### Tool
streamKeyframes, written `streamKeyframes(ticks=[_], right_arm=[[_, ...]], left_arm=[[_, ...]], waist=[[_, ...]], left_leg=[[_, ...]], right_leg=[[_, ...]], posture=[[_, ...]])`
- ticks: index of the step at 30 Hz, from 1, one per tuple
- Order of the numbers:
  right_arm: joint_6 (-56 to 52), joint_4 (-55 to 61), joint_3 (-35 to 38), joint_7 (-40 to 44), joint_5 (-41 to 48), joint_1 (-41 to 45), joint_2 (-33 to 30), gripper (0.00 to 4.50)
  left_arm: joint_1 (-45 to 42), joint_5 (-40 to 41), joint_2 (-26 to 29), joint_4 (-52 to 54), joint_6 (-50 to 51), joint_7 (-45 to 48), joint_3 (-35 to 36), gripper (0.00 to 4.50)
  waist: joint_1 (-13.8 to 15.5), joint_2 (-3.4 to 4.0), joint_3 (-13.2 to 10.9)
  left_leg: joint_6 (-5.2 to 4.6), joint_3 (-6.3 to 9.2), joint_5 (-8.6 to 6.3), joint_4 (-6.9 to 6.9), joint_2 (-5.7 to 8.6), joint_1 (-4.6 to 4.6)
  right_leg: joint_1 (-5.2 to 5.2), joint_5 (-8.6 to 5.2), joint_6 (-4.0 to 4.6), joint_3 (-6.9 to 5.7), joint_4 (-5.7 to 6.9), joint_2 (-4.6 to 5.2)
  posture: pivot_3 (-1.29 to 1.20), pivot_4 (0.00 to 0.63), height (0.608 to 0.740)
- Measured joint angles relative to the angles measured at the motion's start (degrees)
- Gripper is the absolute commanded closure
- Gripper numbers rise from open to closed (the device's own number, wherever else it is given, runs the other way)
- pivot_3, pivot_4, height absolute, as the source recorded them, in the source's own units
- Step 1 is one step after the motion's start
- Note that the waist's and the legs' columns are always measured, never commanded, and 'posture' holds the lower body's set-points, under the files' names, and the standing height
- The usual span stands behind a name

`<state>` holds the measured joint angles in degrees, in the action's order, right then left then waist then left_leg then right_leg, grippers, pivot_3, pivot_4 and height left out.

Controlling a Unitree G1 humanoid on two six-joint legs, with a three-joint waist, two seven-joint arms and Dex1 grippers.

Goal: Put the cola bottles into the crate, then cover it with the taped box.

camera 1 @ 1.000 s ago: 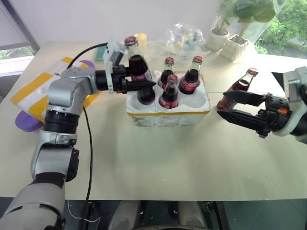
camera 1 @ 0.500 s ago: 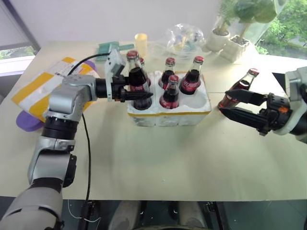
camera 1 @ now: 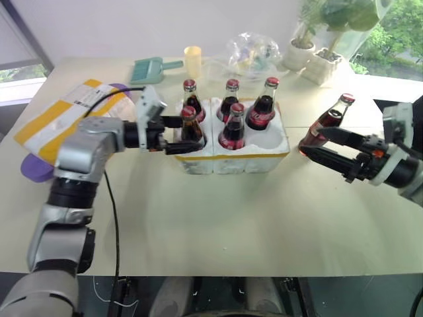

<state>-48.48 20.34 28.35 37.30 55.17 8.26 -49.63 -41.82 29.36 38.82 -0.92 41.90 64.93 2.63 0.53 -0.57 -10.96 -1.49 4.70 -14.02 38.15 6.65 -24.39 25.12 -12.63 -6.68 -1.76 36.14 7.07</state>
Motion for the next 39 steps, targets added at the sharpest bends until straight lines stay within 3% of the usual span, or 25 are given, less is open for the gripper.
streamKeyframes(ticks=[7,10,20,31,36,39], right_arm=[[0.8,-0.2,2.4,-10.3,-3.4,-3.4,6.7,0.00],[2.0,-1.6,1.6,-13.5,-5.9,-1.6,8.7,0.00],[8.6,-17.3,-2.7,-15.4,-15.2,8.9,11.5,0.00],[18.2,-36.5,-11.2,-10.2,-25.0,20.5,15.1,0.00],[22.1,-44.2,-11.0,-9.9,-27.4,24.2,16.4,1.63],[22.2,-44.0,-10.8,-9.4,-27.4,24.1,16.4,1.62]], left_arm=[[11.0,16.2,6.8,18.2,15.3,-6.8,17.6,0.05],[15.2,20.1,7.0,22.9,17.8,-10.0,20.5,0.05],[19.9,27.4,6.8,29.7,18.5,-18.6,21.4,0.05],[21.1,31.1,7.7,31.0,17.2,-22.5,21.4,0.05],[21.1,32.4,8.5,31.5,16.4,-23.2,21.2,0.00],[21.2,33.5,9.5,31.6,16.3,-23.2,21.2,0.00]], waist=[[0.3,0.05,0.0],[0.3,0.06,0.0],[0.2,0.08,0.0],[0.1,0.10,0.1],[0.1,0.11,0.1],[0.0,0.13,0.0]], left_leg=[[-0.16,0.00,-0.10,0.00,-0.02,0.25],[-0.16,-0.01,-0.11,-0.01,-0.03,0.49],[-0.15,-0.05,-0.10,-0.12,-0.06,0.67],[-0.09,-0.07,-0.07,-0.15,-0.08,0.71],[-0.04,-0.07,-0.05,-0.18,-0.08,0.71],[-0.05,-0.07,-0.05,-0.22,-0.09,0.71]], right_leg=[[-0.25,0.01,0.03,0.03,-0.02,-0.12],[-0.49,0.01,0.05,0.04,-0.07,-0.15],[-0.58,0.00,0.06,0.07,-0.06,-0.18],[-0.58,0.01,0.08,0.09,-0.06,-0.21],[-0.57,0.01,0.09,0.10,-0.06,-0.22],[-0.54,0.01,0.09,0.11,-0.06,-0.22]], posture=[[0.00,0.150,0.740],[0.00,0.150,0.740],[0.00,0.150,0.740],[0.00,0.150,0.740],[0.00,0.150,0.740],[0.00,0.150,0.740]])
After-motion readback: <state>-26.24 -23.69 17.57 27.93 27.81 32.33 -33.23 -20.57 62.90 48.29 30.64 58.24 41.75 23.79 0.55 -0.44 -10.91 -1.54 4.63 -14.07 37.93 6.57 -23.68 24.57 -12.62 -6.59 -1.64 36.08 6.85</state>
